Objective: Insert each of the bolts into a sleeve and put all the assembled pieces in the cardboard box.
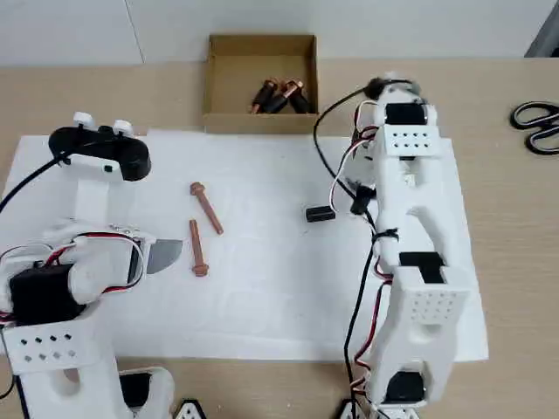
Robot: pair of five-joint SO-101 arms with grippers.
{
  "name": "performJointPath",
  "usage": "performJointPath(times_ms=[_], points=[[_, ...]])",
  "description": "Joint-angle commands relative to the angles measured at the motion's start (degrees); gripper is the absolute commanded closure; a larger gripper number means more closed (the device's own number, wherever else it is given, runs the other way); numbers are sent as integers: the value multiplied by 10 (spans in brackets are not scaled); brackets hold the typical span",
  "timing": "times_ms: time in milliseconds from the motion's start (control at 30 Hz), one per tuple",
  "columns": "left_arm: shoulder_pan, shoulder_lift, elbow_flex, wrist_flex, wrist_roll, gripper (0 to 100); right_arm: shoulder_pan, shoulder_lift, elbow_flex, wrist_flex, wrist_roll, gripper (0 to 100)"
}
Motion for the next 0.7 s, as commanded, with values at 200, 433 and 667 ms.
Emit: performJointPath(times_ms=[200, 433, 667], points=[[-1, -9, -1, -9, -4, 665, 3, 38, -6, 9, 163, 962], [-1, -9, -1, -9, -4, 665, 2, 35, -6, 53, 185, 812], [-1, -9, -1, -9, -4, 665, 0, 38, -4, 65, 183, 812]])
